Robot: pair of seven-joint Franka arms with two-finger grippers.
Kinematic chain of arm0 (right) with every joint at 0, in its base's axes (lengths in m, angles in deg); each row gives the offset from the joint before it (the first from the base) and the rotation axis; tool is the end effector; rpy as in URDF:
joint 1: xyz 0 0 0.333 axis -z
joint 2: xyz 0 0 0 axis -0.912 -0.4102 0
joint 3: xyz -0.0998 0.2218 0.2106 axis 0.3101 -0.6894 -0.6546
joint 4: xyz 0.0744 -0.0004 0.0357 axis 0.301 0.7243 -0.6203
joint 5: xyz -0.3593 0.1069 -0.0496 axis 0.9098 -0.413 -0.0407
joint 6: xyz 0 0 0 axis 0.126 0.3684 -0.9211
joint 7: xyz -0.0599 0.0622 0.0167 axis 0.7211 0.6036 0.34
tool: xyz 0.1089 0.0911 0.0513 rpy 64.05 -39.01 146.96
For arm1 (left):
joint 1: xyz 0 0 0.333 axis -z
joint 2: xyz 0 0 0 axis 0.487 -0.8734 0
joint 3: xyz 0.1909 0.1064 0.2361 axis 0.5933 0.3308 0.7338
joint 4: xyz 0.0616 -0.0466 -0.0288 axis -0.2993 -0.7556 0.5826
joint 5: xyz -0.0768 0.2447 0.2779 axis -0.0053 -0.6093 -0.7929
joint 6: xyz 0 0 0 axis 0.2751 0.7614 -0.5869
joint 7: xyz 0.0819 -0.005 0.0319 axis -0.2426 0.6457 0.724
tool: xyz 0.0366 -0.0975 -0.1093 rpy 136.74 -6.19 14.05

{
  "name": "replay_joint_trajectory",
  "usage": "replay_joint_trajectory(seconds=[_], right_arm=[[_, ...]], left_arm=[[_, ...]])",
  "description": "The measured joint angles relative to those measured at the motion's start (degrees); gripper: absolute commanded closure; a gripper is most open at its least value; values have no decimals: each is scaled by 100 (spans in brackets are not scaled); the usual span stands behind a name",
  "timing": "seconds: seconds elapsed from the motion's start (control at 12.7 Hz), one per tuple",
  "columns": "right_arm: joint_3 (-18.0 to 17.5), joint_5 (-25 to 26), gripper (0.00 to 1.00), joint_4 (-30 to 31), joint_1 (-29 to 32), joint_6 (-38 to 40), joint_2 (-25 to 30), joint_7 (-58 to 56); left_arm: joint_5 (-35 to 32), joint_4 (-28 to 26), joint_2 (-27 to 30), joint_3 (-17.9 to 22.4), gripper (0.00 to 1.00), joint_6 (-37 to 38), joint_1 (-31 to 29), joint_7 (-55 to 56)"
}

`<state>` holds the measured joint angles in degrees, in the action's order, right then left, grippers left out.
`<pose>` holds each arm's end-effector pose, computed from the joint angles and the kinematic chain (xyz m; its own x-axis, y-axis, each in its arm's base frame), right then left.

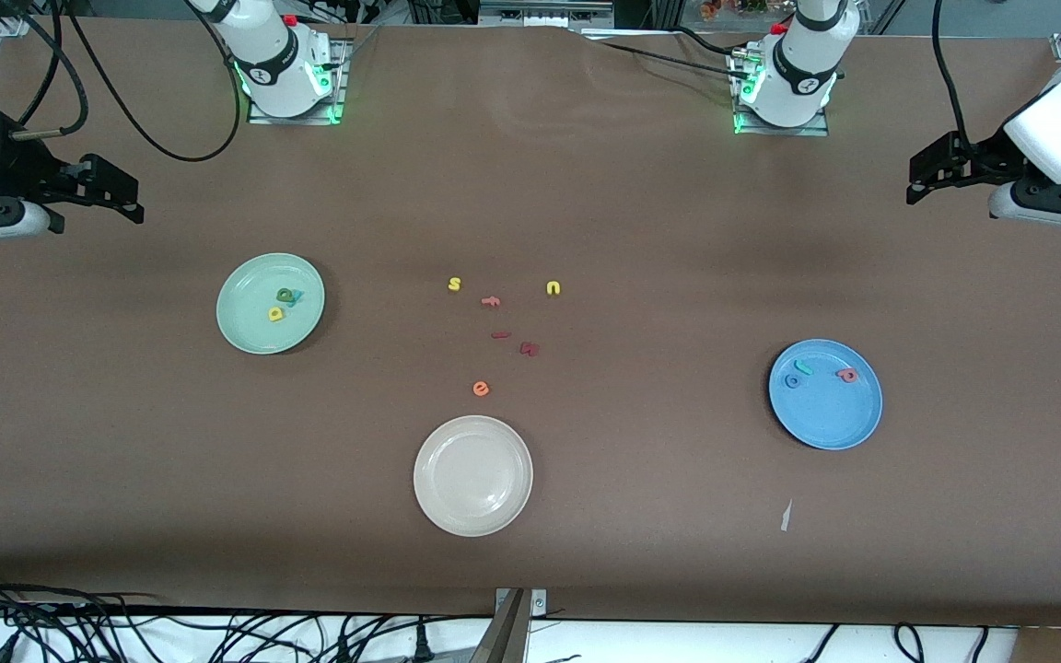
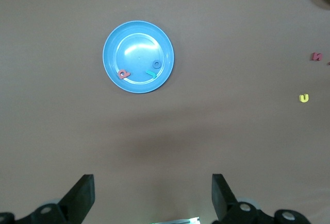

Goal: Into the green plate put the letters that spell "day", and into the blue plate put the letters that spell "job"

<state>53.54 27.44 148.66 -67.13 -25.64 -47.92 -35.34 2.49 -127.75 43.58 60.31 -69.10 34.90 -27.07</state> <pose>0.5329 0.0310 0.5607 0.9904 0.1364 -0.0220 0.1358 -0.9904 -0.0255 0.5185 -0.0437 0.5881 0.9844 -0.1559 -0.0820 -0.1544 -0.9877 0.0248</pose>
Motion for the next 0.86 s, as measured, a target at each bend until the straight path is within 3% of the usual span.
replay_joint_trajectory(seconds=[0.86], right_arm=[[1,53,0,-14,0,-7,-6,0]], left_arm=[[0,77,-52,13,0,0,13,33]])
